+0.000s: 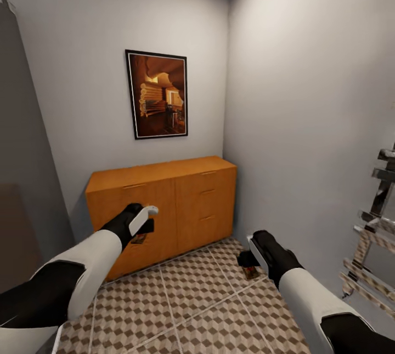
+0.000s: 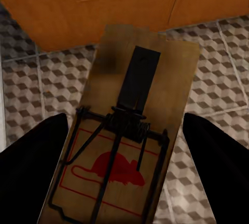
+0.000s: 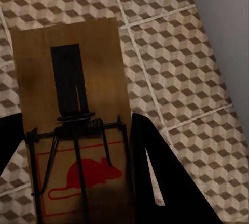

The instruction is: Take the four mousetraps from the cabinet in the bathroom and place them on the bathroom floor. Make sure all four end up on the same floor surface, and ensure that at least two of them are either under or directly next to the same bathroom sink.

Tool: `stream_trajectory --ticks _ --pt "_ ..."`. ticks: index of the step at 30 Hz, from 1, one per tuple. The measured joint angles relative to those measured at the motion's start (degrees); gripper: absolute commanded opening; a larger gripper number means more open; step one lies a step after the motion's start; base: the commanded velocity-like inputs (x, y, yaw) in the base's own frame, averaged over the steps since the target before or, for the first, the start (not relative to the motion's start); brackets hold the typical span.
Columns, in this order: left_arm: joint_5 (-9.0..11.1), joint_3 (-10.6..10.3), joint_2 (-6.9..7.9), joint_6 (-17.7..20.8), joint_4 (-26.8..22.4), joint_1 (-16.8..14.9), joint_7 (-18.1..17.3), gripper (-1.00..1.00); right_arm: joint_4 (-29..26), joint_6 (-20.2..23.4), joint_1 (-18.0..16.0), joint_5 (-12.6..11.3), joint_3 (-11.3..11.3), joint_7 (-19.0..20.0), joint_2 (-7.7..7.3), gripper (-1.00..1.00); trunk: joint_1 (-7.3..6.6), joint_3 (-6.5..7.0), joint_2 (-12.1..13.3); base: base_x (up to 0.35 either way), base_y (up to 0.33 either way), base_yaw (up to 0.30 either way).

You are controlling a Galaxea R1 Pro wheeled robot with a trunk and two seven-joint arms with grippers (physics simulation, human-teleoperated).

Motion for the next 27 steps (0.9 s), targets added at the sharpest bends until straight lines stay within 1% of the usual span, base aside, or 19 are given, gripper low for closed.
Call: stream_trajectory --ticks 1,2,3,4,6,7,8,10,11,12,13,14,16,17,18,19,23,24,27 --pt "0.17 0.06 -0.17 -2.28 3.09 0.03 -0.39 -1.0 0.09 -0.82 0.46 -0.06 0.0 0.03 0.0 -1.0 0.0 -0.01 0.0 -0.31 -0.112 0.0" --pt "0.17 0.06 -0.3 -3.38 4.8 0.04 -0.67 -1.0 0.24 -1.23 0.65 -0.07 -0.01 0.02 0.0 -1.0 0.0 0.0 0.0 -0.31 -0.112 0.0" --pt "0.36 0.21 -0.64 -6.11 9.37 0.1 -1.84 -1.0 1.32 -2.37 1.01 -0.1 -0.04 0.01 -0.02 -1.0 0.0 -0.01 0.0 -0.305 -0.112 0.0" --pt "0.32 0.2 -0.77 -7.86 11.76 0.32 -2.96 -1.0 2.48 -3.22 1.15 -0.05 -0.08 -0.01 -0.04 -1.0 0.0 -0.01 0.0 -0.276 -0.112 0.0" --pt "0.26 0.2 -0.87 -11.15 13.99 2.21 -5.22 -1.0 5.23 -5.45 1.29 -0.01 -0.11 -0.09 -0.06 -1.0 -0.01 -0.01 0.0 -0.224 -0.112 0.0" --pt "0.14 0.11 -0.91 -11.91 14.29 3.06 -5.63 -1.0 6.02 -6.23 1.31 -0.02 -0.11 -0.1 -0.08 -1.0 -0.01 -0.01 0.0 -0.185 -0.11 0.0" --pt "0.11 0.17 -0.95 -13.24 14.69 4.86 -6.23 -1.0 7.86 -8.08 1.34 -0.04 -0.11 -0.12 -0.12 -1.0 -0.01 -0.01 0.0 -0.164 -0.101 0.0" --pt "0.02 0.13 -0.99 -14.75 15.03 7.35 -6.82 -1.0 10.85 -10.77 1.37 -0.06 -0.11 -0.1 -0.16 -1.0 -0.02 -0.02 0.0 -0.078 -0.049 0.0" --pt "-0.01 0.06 -0.96 -16.49 15.23 10.42 -7.2 -1.0 15.18 -14.27 1.4 0.05 -0.16 -0.11 -0.33 -1.0 -0.03 -0.02 -0.01 -0.029 -0.018 0.0" --pt "0.02 0.17 -0.93 -17.65 15.3 12.86 -7.3 -1.0 17.2 -15.95 1.39 0.18 -0.13 -0.1 -0.61 -1.0 -0.03 -0.02 0.0 -0.019 -0.012 0.0" --pt "0.06 0.12 -0.9 -19.03 15.32 14.18 -7.35 -1.0 18.72 -17.39 1.38 0.25 -0.12 -0.09 -0.91 -1.0 -0.03 -0.01 -0.01 -0.01 -0.006 0.0" --pt "0.23 0.16 -0.88 -21.34 15.36 16.07 -7.41 -1.0 20.17 -19.03 1.38 0.22 -0.14 -0.07 -1.2 -1.0 -0.03 -0.01 -0.01 -0.006 -0.004 0.0" --pt "0.37 0.12 -0.78 -24.2 15.42 18.53 -7.44 -1.0 21.14 -20.38 1.38 0.05 -0.16 -0.07 -1.39 -1.0 -0.03 -0.01 -0.01 -0.002 -0.002 0.0" --pt "0.41 0.09 -0.74 -26.77 15.42 21.24 -7.45 -1.0 22.31 -21.05 1.38 -0.02 -0.16 -0.09 -1.48 -1.0 -0.03 -0.01 -0.01 0.0 0.0 0.0" --pt "0.52 0.13 -0.7 -27.47 15.44 22.38 -7.46 -1.0 22.83 -21.19 1.38 -0.03 -0.16 -0.11 -1.5 -1.0 -0.03 -0.01 -0.01 0.0 0.0 0.0" --pt "0.57 0.06 -0.57 -27.69 15.44 22.71 -7.46 -1.0 23.1 -21.24 1.38 -0.04 -0.16 -0.09 -1.5 -1.0 -0.03 0.0 -0.01 0.0 0.0 0.0" --pt "0.99 0.08 0.6 -28.07 15.45 25.18 -7.66 -1.0 26.27 -21.31 1.38 0.06 -0.18 -0.09 -1.39 -1.0 -0.03 0.0 -0.01 0.0 0.0 0.002" --pt "1.71 0.1 1.33 -28.11 15.46 26.22 -8.35 -1.0 27.84 -21.36 1.39 0.42 -0.19 -0.12 -1.31 -1.0 -0.03 -0.01 -0.01 0.0 0.0 0.072" --pt "3.3 0.07 1.86 -28.22 15.45 27.57 -9.97 -1.0 29.52 -21.18 1.43 0.97 -0.14 -0.1 -1.2 -1.0 -0.03 0.0 -0.01 0.0 0.0 0.181"
